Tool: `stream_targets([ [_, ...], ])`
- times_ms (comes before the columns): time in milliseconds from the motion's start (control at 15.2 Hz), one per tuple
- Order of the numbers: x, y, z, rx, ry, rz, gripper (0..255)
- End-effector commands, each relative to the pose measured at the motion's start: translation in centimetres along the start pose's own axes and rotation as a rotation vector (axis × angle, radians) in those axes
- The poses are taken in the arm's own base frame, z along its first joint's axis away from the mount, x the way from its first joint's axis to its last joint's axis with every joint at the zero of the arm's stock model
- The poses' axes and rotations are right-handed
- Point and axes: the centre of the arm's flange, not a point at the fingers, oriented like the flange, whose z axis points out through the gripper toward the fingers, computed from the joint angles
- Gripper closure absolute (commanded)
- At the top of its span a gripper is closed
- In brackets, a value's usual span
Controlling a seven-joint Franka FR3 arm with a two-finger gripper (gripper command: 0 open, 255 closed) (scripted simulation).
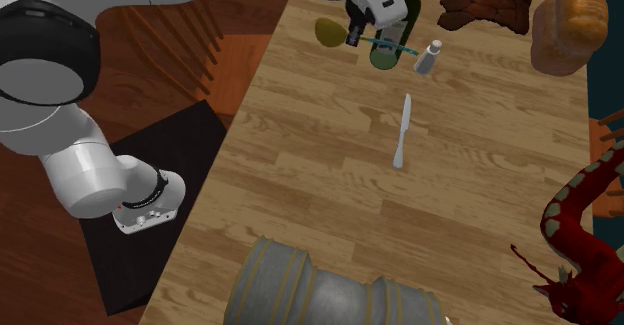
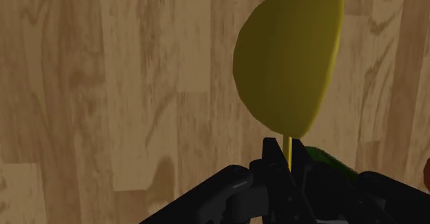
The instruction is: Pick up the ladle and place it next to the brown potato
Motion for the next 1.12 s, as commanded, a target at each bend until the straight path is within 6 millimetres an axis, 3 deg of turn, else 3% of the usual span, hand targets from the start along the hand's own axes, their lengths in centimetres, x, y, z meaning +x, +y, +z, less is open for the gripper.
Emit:
stream_targets([
  [0,-1.3,-2.2,0.6,0.001,0.000,0.001,255],
  [462,-6.3,-10.7,2.5,0.001,0.000,0.001,255],
  [1056,-5.9,-9.9,7.2,0.001,0.000,0.001,255],
])
